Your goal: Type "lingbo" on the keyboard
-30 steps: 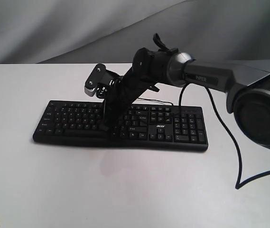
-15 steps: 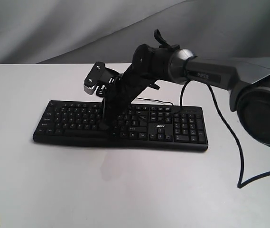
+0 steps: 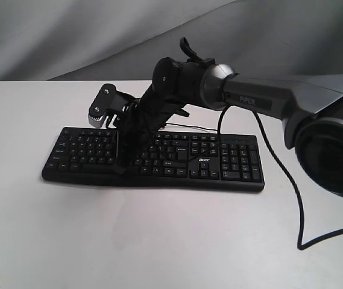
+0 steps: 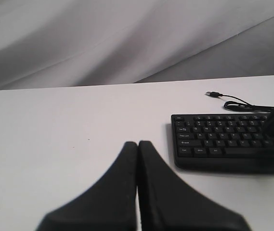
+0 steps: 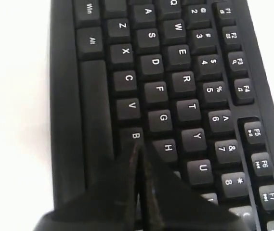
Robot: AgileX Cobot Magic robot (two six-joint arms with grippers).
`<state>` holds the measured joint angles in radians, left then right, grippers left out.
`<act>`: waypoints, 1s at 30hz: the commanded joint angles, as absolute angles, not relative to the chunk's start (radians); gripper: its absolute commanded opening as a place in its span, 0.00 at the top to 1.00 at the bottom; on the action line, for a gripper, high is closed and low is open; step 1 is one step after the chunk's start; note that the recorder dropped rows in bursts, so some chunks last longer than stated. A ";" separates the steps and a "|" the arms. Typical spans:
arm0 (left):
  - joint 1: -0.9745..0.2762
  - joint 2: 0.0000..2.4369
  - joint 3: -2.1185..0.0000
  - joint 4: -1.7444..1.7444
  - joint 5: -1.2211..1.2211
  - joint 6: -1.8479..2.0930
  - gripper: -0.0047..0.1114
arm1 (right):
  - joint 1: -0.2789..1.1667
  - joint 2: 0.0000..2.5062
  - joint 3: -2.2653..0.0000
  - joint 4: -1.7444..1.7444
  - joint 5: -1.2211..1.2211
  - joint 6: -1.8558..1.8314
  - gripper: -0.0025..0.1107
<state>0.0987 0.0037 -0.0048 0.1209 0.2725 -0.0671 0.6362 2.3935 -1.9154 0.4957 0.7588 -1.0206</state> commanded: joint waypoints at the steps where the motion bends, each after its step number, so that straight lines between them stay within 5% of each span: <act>1: 0.100 0.000 0.000 0.117 0.266 -0.069 0.96 | 0.639 2.404 -1.921 0.493 0.744 -1.024 0.98; 30: 0.100 0.000 0.000 0.117 0.266 -0.069 0.96 | 0.639 2.435 -1.921 0.516 0.726 -1.038 0.98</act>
<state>0.0987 0.0037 -0.0048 0.1209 0.2725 -0.0671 0.6362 2.4326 -1.9154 0.5102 0.7271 -1.0301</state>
